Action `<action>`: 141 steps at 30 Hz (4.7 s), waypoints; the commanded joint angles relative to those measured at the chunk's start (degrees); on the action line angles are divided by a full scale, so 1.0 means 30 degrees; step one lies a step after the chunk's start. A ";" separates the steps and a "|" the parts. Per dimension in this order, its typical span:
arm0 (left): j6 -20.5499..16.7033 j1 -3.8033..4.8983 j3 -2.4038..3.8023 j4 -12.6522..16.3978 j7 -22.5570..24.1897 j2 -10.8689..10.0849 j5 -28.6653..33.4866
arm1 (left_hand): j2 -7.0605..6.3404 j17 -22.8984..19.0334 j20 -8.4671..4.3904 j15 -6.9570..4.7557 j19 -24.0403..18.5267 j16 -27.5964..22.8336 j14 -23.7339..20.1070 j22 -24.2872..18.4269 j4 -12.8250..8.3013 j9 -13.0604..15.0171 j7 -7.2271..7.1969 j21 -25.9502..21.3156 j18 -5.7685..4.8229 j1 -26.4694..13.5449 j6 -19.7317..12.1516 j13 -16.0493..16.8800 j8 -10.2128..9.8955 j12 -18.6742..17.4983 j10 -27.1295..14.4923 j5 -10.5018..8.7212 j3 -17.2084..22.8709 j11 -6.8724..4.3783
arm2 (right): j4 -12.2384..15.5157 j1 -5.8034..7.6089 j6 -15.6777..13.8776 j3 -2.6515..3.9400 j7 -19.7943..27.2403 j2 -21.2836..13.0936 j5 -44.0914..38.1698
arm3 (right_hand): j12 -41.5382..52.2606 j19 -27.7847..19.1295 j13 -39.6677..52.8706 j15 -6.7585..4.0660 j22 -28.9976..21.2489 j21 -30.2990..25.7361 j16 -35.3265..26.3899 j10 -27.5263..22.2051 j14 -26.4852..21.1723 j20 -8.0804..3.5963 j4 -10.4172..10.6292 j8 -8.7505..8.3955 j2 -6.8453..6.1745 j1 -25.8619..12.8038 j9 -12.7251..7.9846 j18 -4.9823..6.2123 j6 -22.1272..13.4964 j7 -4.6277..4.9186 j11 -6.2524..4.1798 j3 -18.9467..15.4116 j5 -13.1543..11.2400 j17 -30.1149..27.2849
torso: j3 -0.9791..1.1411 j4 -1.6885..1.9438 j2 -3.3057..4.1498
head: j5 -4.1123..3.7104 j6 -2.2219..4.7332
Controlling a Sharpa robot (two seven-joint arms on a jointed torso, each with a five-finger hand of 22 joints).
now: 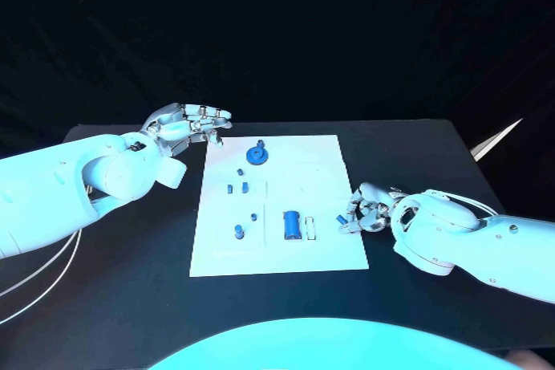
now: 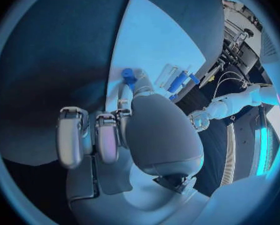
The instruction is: Assemble the parts on the task board
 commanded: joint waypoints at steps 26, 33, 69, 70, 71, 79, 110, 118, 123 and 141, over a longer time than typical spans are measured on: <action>0.0160 0.0011 0.0013 0.0011 -0.0054 0.0065 0.0022 | 0.0402 -0.0236 -0.0042 -0.0042 0.0450 -0.0270 -0.0257 -0.0156 -0.0278 -0.0060 0.0042 -0.0297 0.0117 0.0377 -0.0205 -0.0240 0.0390 0.0292 -0.0325 0.0464 0.0109 0.0061 | 0.1948 0.0532 -0.2106 -0.0009 0.1088 -0.0023 0.4596 | -0.0507 0.1549 0.2122 -0.0115 0.4593 0.0176 0.0210 0.0546 0.1741 -0.0188 -0.2429 -0.1036 -0.1488 -0.3385 -0.0787 -0.0402 -0.0485 0.0024 -0.0158 1.3265 0.0112 0.4789 | -0.0010 -0.0001 -0.0009 | -0.0022 0.0120; 0.0195 0.0011 0.0013 0.0020 -0.0051 0.0069 0.0022 | 0.0362 -0.0248 -0.0038 -0.0023 0.0406 -0.0297 -0.0301 -0.0134 -0.0283 -0.0069 0.0056 -0.0281 0.0100 0.0348 -0.0215 -0.0249 0.0388 0.0291 -0.0333 0.0445 0.0112 0.0077 | 0.1737 0.0622 -0.1772 0.0008 0.1211 0.0602 0.5270 | -0.0536 0.1552 0.2114 -0.0103 0.4595 0.0188 0.0205 0.0549 0.1740 -0.0177 -0.2466 -0.0995 -0.1507 -0.4457 -0.0684 -0.0405 -0.0464 0.0037 -0.0147 1.3530 0.0083 0.4780 | -0.0003 0.0000 -0.0007 | -0.0019 0.0083; 0.0442 0.0011 0.0013 0.0021 -0.0123 0.0030 0.0002 | 0.0377 -0.0286 -0.0054 -0.0017 0.0292 -0.0342 -0.0362 0.0015 -0.0415 -0.0104 0.0081 -0.0115 0.0093 0.0436 -0.0229 -0.0289 0.0388 0.0296 -0.0347 0.0445 0.0283 0.0097 | 0.0221 0.0332 -0.0469 -0.0030 -0.0010 0.2257 0.4471 | -0.0338 0.1581 0.2262 -0.0250 0.4621 0.0300 0.0227 0.0754 0.1750 -0.0265 -0.1734 -0.0580 -0.1738 -0.7565 -0.0382 -0.0420 0.0326 -0.0239 -0.0354 1.2774 0.0054 0.4825 | 0.0010 -0.0002 0.0006 | 0.0010 -0.0035; 0.0441 0.0011 0.0013 0.0022 -0.0126 0.0026 0.0002 | 0.0377 -0.0286 -0.0054 -0.0017 0.0292 -0.0342 -0.0362 0.0015 -0.0415 -0.0104 0.0081 -0.0115 0.0093 0.0436 -0.0229 -0.0289 0.0388 0.0296 -0.0347 0.0445 0.0283 0.0097 | 0.0223 0.0325 -0.0457 -0.0030 -0.0022 0.2262 0.4461 | -0.0317 0.1583 0.2276 -0.0259 0.4624 0.0312 0.0224 0.0765 0.1749 -0.0272 -0.1768 -0.0572 -0.1723 -0.7542 -0.0376 -0.0422 0.0326 -0.0246 -0.0362 1.2794 0.0058 0.4820 | 0.0011 -0.0001 0.0009 | 0.0007 -0.0034; 0.0440 0.0011 0.0013 0.0022 -0.0129 0.0023 0.0001 | 0.0377 -0.0286 -0.0054 -0.0017 0.0292 -0.0342 -0.0362 0.0015 -0.0415 -0.0104 0.0081 -0.0115 0.0093 0.0436 -0.0229 -0.0289 0.0388 0.0296 -0.0347 0.0445 0.0283 0.0097 | 0.0230 0.0318 -0.0449 -0.0031 -0.0027 0.2268 0.4454 | -0.0317 0.1583 0.2276 -0.0259 0.4624 0.0312 0.0224 0.0765 0.1749 -0.0272 -0.1768 -0.0572 -0.1723 -0.7542 -0.0376 -0.0422 0.0326 -0.0246 -0.0362 1.2794 0.0058 0.4820 | 0.0011 -0.0012 0.0011 | 0.0016 -0.0047; 0.0446 0.0011 0.0013 0.0018 -0.0159 0.0015 -0.0006 | 0.0372 -0.0293 -0.0045 -0.0005 0.0254 -0.0346 -0.0365 0.0053 -0.0409 -0.0114 0.0086 -0.0077 0.0087 0.0394 -0.0235 -0.0301 0.0389 0.0299 -0.0351 0.0431 0.0299 0.0104 | 0.0341 0.0291 -0.0488 -0.0033 0.0090 0.2314 0.4780 | -0.0298 0.1581 0.2293 -0.0271 0.4620 0.0300 0.0215 0.0781 0.1745 -0.0293 -0.1654 -0.0544 -0.1635 -0.7775 -0.0359 -0.0421 0.0343 -0.0226 -0.0358 1.2766 0.0039 0.4803 | 0.0012 -0.0014 0.0004 | 0.0042 -0.0059; 0.0553 0.0010 0.0010 -0.0040 -0.0295 0.0035 -0.0033 | 0.0373 -0.0295 -0.0044 -0.0004 0.0247 -0.0346 -0.0366 0.0060 -0.0411 -0.0116 0.0085 -0.0070 0.0088 0.0391 -0.0235 -0.0303 0.0390 0.0299 -0.0351 0.0431 0.0304 0.0104 | 0.0358 0.0281 -0.0319 -0.0033 0.0422 0.2122 0.5172 | -0.0240 0.1588 0.2377 -0.0279 0.4629 0.0335 0.0229 0.0839 0.1752 -0.0314 -0.0986 -0.0396 -0.2161 -0.9506 -0.0269 -0.0429 0.0367 -0.0252 -0.0369 1.2018 0.0052 0.4833 | 0.0007 -0.0005 -0.0008 | 0.0047 -0.0145; 0.0544 0.0010 0.0010 -0.0041 -0.0292 0.0046 -0.0048 | 0.0375 -0.0305 -0.0038 0.0001 0.0200 -0.0352 -0.0373 0.0106 -0.0423 -0.0128 0.0090 -0.0023 0.0088 0.0368 -0.0242 -0.0318 0.0391 0.0301 -0.0361 0.0432 0.0339 0.0109 | 0.0322 0.0281 0.0160 -0.0035 0.0550 0.2042 0.5064 | -0.0276 0.1579 0.2377 -0.0295 0.4621 0.0302 0.0226 0.0825 0.1751 -0.0332 -0.1759 -0.0371 -0.2463 -0.8694 -0.0248 -0.0423 0.0297 -0.0271 -0.0389 1.2155 0.0064 0.4827 | 0.0003 -0.0014 -0.0013 | 0.0056 -0.0129; 0.0525 0.0010 0.0010 -0.0058 -0.0296 0.0040 -0.0084 | 0.0375 -0.0305 -0.0038 0.0001 0.0200 -0.0352 -0.0373 0.0106 -0.0423 -0.0128 0.0090 -0.0023 0.0088 0.0368 -0.0242 -0.0318 0.0391 0.0301 -0.0361 0.0432 0.0339 0.0109 | 0.0381 0.0281 0.0554 -0.0037 0.0646 0.1940 0.5015 | -0.0293 0.1579 0.2382 -0.0314 0.4625 0.0313 0.0230 0.0818 0.1753 -0.0344 -0.2381 -0.0362 -0.2684 -0.7994 -0.0246 -0.0426 0.0264 -0.0293 -0.0410 1.2277 0.0059 0.4838 | 0.0009 0.0005 -0.0007 | 0.0054 -0.0145; 0.0513 0.0006 0.0004 -0.0091 -0.0311 0.0052 -0.0100 | 0.0388 -0.0310 -0.0031 0.0006 0.0168 -0.0351 -0.0371 0.0138 -0.0417 -0.0136 0.0095 0.0009 0.0089 0.0335 -0.0242 -0.0329 0.0396 0.0305 -0.0363 0.0428 0.0362 0.0113 | 0.0228 0.0162 0.0718 -0.0050 0.0873 0.1925 0.5021 | -0.0272 0.1578 0.2401 -0.0312 0.4625 0.0313 0.0234 0.0828 0.1754 -0.0345 -0.2521 -0.0362 -0.2790 -0.7852 -0.0257 -0.0426 0.0278 -0.0276 -0.0402 1.2234 0.0048 0.4845 | 0.0021 0.0011 0.0003 | 0.0101 -0.0113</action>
